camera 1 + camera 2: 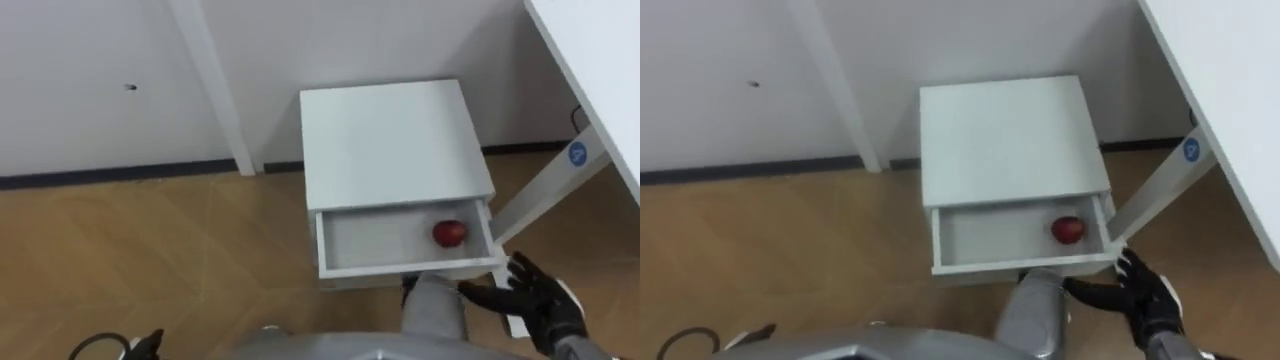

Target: Put apple and close drawer

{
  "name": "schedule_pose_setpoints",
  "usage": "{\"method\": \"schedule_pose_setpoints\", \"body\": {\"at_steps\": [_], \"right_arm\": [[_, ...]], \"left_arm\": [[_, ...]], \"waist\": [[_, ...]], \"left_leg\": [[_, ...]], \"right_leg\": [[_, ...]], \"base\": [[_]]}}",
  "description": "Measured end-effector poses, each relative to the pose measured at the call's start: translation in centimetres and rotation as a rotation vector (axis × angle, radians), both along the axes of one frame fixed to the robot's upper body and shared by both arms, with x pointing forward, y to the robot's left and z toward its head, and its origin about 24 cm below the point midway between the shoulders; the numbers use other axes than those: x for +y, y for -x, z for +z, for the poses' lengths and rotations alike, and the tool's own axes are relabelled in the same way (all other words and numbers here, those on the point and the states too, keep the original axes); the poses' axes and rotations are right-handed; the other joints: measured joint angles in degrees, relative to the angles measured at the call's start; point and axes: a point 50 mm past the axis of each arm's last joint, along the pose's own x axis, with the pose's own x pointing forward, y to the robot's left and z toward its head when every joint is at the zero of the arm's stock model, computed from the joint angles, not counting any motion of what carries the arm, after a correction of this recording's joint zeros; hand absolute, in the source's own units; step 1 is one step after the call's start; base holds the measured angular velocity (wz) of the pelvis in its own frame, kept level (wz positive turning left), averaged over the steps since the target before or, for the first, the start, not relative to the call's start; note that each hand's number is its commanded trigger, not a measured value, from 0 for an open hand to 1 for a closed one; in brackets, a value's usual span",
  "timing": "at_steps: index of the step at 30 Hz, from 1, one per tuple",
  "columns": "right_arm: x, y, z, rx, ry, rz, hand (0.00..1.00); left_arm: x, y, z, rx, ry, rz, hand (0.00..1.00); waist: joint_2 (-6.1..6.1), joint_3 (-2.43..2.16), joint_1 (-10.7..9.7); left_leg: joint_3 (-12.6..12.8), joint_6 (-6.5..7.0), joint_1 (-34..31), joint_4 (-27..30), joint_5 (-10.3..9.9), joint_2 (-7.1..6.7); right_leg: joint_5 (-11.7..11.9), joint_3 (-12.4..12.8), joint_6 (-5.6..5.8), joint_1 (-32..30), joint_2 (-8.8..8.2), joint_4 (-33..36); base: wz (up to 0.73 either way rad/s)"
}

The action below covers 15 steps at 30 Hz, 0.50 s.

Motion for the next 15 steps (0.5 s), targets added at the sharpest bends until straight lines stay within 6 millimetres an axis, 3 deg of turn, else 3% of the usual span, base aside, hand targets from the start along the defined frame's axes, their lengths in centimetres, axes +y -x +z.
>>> {"method": "schedule_pose_setpoints", "body": {"at_steps": [1, 3, 4, 5, 6, 8, 9, 10, 11, 12, 14, 15], "right_arm": [[0.3, 2.0, -0.4, 0.077, -0.005, -0.013, 0.00], [1.0, 3.9, -0.9, 0.172, -0.020, -0.009, 0.00], [1.3, 4.4, -1.1, 0.211, -0.029, -0.009, 0.00], [1.4, 4.5, -1.2, 0.224, -0.031, -0.006, 0.00], [1.5, 4.3, -1.3, 0.231, -0.032, -0.003, 0.00], [1.5, 3.3, -1.4, 0.230, -0.022, -0.005, 0.00], [1.7, 2.1, -1.5, 0.212, -0.016, -0.006, 0.00], [1.9, 2.1, -1.6, 0.217, -0.016, -0.007, 0.00], [1.9, 2.1, -1.7, 0.229, -0.009, 0.000, 0.00], [1.6, 1.5, -1.6, 0.252, 0.015, 0.021, 0.00], [1.2, 0.6, -1.5, 0.233, 0.036, 0.014, 0.00], [0.9, 0.1, -1.3, 0.223, 0.050, 0.008, 0.00]], "left_arm": [[-0.1, 0.3, -0.1, 0.011, 0.005, 0.020, 0.00], [-0.4, 0.7, -0.2, 0.018, 0.001, 0.044, 0.00], [-0.6, 0.8, -0.3, 0.026, 0.002, 0.054, 0.00], [-0.7, 1.0, -0.3, 0.035, 0.001, 0.059, 0.00], [-0.8, 1.3, -0.4, 0.044, -0.003, 0.070, 0.00], [-1.2, 2.6, -0.5, 0.075, -0.005, 0.097, 0.00], [-1.3, 3.6, -0.6, 0.097, -0.009, 0.120, 0.00], [-0.3, 2.5, -0.3, 0.066, -0.034, 0.103, 0.00], [0.3, 2.0, -0.1, 0.045, -0.051, 0.096, 0.00], [0.5, 2.1, 0.0, 0.044, -0.065, 0.104, 0.00], [-0.2, 3.2, -0.2, 0.072, -0.053, 0.120, 0.00], [-0.8, 3.4, -0.4, 0.081, -0.041, 0.121, 0.00]], "waist": [[-0.17, 0.14, -0.49], [0.39, 0.20, -1.20], [0.74, 0.43, -1.48], [1.09, 0.34, -1.70], [1.88, 0.49, -1.83], [2.34, 0.54, -2.10], [0.54, 0.19, -2.16], [1.27, 1.08, -2.03], [1.87, 1.17, -1.91], [1.77, 1.43, -1.02], [0.93, 1.53, -1.66], [1.19, 1.32, -1.86]], "left_leg": [[0.06, 0.42, 0.03, 0.38, -0.23, -0.04], [0.04, 1.05, 0.04, 1.17, -0.68, 0.13], [0.05, 1.04, 0.03, 1.56, -1.01, 0.31], [0.05, 0.89, 0.04, 1.58, -1.11, 0.36], [0.02, 0.09, 0.21, 1.33, -1.43, 0.39], [0.91, -7.44, 1.69, -0.94, -1.07, -0.72], [0.18, -13.34, 1.93, 2.13, -1.95, -1.44], [-6.77, -6.69, -1.89, 13.75, -4.84, 3.73], [-8.22, -7.14, -3.46, 16.22, -10.95, 5.05], [-7.85, -4.97, -4.73, 19.49, -11.93, 4.52], [-7.56, -5.99, -3.77, 16.86, -11.40, 2.32], [-6.82, -6.09, -3.32, 13.53, -9.38, 1.33]], "right_leg": [[-1.91, -1.45, 0.01, -3.78, 0.52, 3.87], [-3.72, -3.53, -0.33, -8.04, 0.71, 6.55], [-4.20, -3.82, -0.43, -9.70, 0.67, 7.41], [-4.21, -3.66, -0.41, -10.33, 0.51, 7.86], [-4.20, -3.10, -0.43, -10.78, 0.23, 7.76], [-4.05, -2.39, -0.95, -10.33, 0.13, 7.17], [-4.04, -0.99, -0.73, -9.97, -1.40, 6.43], [-4.46, 1.16, 0.06, -10.59, -2.18, 8.50], [-4.57, 2.51, 0.51, -11.15, -2.55, 9.77], [-4.84, 4.86, 0.84, -10.01, -3.02, 9.70], [-4.86, 4.81, 0.99, -5.29, -4.80, 9.42], [-4.78, 4.65, 0.92, -3.46, -4.87, 7.44]], "base": [[-0.10], [-0.06], [-0.08], [-0.05], [-0.08], [-0.23], [0.05], [0.27], [0.37], [0.11], [0.05], [0.12]]}}
